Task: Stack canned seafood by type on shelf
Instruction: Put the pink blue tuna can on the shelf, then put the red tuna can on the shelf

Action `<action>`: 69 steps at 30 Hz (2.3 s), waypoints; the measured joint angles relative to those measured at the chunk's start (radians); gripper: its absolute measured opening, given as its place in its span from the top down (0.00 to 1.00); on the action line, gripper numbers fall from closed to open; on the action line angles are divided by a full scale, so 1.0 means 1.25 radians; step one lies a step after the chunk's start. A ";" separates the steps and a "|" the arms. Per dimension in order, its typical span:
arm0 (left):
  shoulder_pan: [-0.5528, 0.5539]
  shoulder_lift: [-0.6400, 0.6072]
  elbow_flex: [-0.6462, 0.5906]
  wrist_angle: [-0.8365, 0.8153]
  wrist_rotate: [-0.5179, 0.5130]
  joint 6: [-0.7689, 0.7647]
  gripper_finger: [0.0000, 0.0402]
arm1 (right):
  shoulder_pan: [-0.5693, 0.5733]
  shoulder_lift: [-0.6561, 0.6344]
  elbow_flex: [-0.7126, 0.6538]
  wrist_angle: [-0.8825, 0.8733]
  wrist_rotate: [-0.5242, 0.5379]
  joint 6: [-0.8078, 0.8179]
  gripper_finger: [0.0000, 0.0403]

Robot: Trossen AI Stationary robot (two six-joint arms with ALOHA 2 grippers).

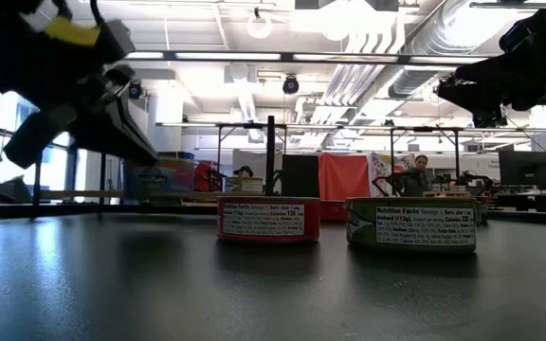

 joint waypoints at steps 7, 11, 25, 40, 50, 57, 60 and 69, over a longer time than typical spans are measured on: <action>-0.002 0.000 0.044 -0.004 -0.034 0.090 1.00 | 0.000 0.000 0.000 0.000 0.000 0.000 0.44; 0.000 0.000 0.063 -0.012 -0.059 0.121 1.00 | 0.000 0.000 0.000 0.000 0.000 0.000 0.44; 0.285 -0.001 0.064 -0.088 -0.086 0.184 1.00 | 0.000 0.000 0.000 0.000 0.000 0.000 0.44; 0.789 -0.003 0.066 0.071 0.321 0.515 1.00 | 0.000 0.000 0.000 0.000 0.000 0.000 0.44; 0.813 -0.003 0.066 0.039 0.274 0.533 1.00 | 0.000 0.000 0.000 0.000 0.000 0.000 0.44; 0.814 -0.003 0.066 0.023 0.251 0.533 1.00 | 0.000 0.000 0.000 0.000 0.000 0.000 0.44; 0.814 -0.002 0.066 0.023 0.239 0.532 0.99 | 0.000 0.000 0.000 0.000 0.000 0.000 0.44; 0.815 -0.019 0.098 -0.028 0.255 0.514 0.79 | 0.000 0.000 0.000 0.000 0.000 0.000 0.44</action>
